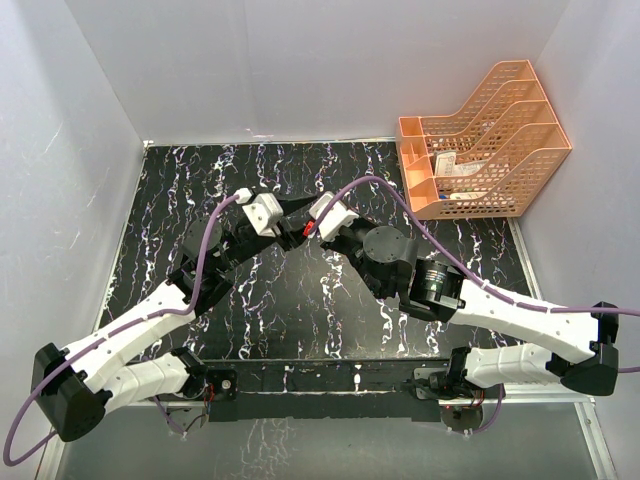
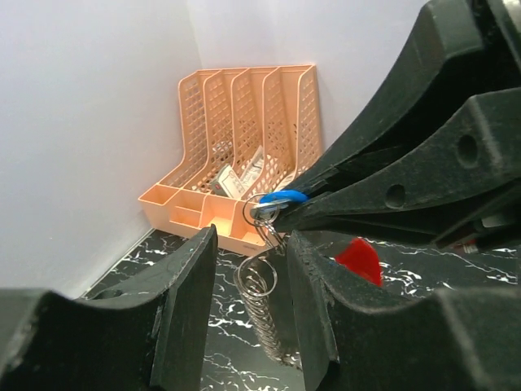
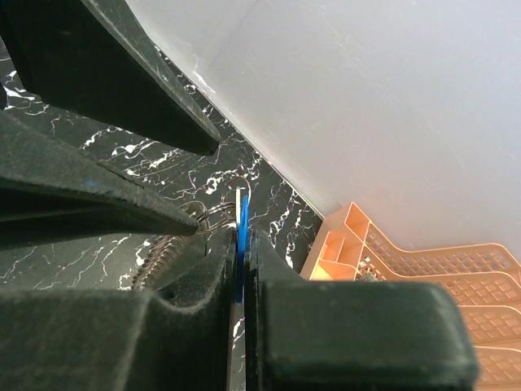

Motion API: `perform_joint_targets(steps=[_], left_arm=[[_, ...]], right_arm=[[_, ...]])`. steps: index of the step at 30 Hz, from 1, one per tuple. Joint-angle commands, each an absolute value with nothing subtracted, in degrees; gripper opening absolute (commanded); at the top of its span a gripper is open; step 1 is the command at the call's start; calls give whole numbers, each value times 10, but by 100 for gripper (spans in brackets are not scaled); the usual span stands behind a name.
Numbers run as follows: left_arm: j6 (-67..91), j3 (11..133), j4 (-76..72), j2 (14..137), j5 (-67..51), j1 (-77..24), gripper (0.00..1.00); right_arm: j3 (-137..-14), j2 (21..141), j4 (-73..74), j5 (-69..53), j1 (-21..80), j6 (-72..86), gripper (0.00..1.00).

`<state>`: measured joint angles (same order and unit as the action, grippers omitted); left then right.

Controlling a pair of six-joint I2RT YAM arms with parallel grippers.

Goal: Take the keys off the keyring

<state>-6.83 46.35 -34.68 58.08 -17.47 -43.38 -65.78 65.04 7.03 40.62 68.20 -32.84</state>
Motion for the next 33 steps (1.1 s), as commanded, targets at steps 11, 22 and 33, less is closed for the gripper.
perform_joint_targets(steps=[11,22,33], left_arm=[[-43,447,-360,536,-179,-435,39],[-5,448,-385,572,-210,-436,34],[1,456,-406,592,-217,-436,27]], right_arm=[[-656,633,11,421,686,-331,0],[-653,636,8,421,686,-332,0],[-650,635,5,425,688,-332,0]])
